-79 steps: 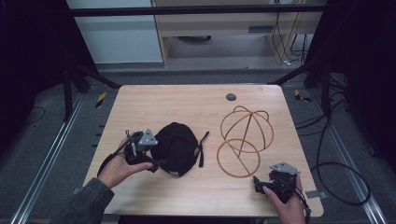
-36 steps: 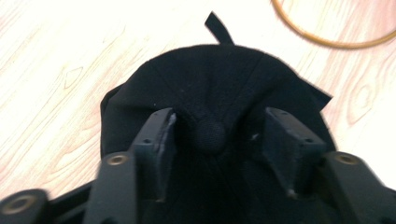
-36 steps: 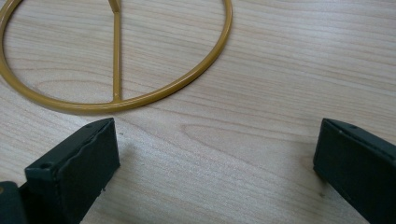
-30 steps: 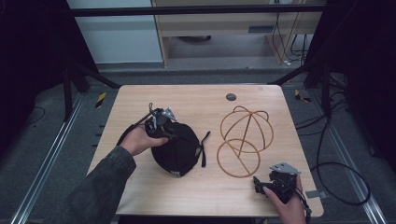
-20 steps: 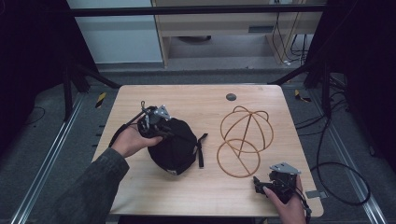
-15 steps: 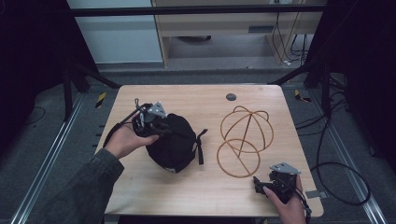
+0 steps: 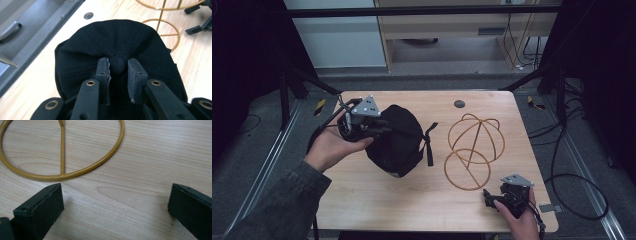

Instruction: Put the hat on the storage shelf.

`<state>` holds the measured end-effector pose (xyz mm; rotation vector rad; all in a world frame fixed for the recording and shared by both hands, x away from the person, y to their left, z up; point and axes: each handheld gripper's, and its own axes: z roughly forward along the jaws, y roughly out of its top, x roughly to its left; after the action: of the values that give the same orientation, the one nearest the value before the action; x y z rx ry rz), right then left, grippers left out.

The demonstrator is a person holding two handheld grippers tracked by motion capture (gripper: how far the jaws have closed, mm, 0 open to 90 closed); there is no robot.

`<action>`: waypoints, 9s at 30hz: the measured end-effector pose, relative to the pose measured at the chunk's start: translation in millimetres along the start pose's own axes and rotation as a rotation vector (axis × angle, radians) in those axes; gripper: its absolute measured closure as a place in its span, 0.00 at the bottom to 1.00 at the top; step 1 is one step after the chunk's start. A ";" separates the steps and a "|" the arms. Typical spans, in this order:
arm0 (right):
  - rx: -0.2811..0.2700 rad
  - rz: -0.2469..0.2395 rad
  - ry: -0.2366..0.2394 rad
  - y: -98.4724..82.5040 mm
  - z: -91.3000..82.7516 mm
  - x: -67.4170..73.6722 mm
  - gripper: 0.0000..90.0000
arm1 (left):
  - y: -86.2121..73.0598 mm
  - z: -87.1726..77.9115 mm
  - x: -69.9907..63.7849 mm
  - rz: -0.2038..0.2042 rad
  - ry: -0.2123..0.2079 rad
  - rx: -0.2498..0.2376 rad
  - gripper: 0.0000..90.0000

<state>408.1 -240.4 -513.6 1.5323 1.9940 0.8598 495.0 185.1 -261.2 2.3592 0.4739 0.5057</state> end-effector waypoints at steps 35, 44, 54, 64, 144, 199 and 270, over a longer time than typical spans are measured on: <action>0.002 -0.003 -0.008 1.0 1.3 -0.9 0.00 | 78.6 -57.6 -17.3 0.130 0.057 -0.085 0.82; 0.000 -0.001 -0.007 1.0 1.5 -0.7 0.00 | 105.3 -50.5 -24.9 0.160 0.045 -0.099 0.82; 0.002 -0.002 -0.007 1.1 1.7 -0.8 0.00 | 122.5 -38.0 -34.7 0.181 0.020 -0.108 0.82; 0.002 -0.002 -0.006 1.2 1.8 -0.8 0.00 | 141.6 -29.5 -48.6 0.208 -0.003 -0.121 0.82; 0.001 0.001 -0.004 1.6 2.3 -0.7 0.00 | 222.8 33.0 -76.2 0.253 -0.053 -0.113 0.82; 0.003 0.003 -0.005 1.7 2.1 -0.6 0.00 | 206.5 96.3 -79.2 0.232 -0.097 -0.005 0.82; 0.000 -0.003 -0.002 3.1 3.4 -1.2 0.00 | 160.0 113.5 -83.0 0.121 -0.193 -0.097 0.09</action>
<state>412.8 -240.4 -513.6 1.5286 1.9949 0.8571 509.0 -27.3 -251.6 2.3232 0.2147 0.3426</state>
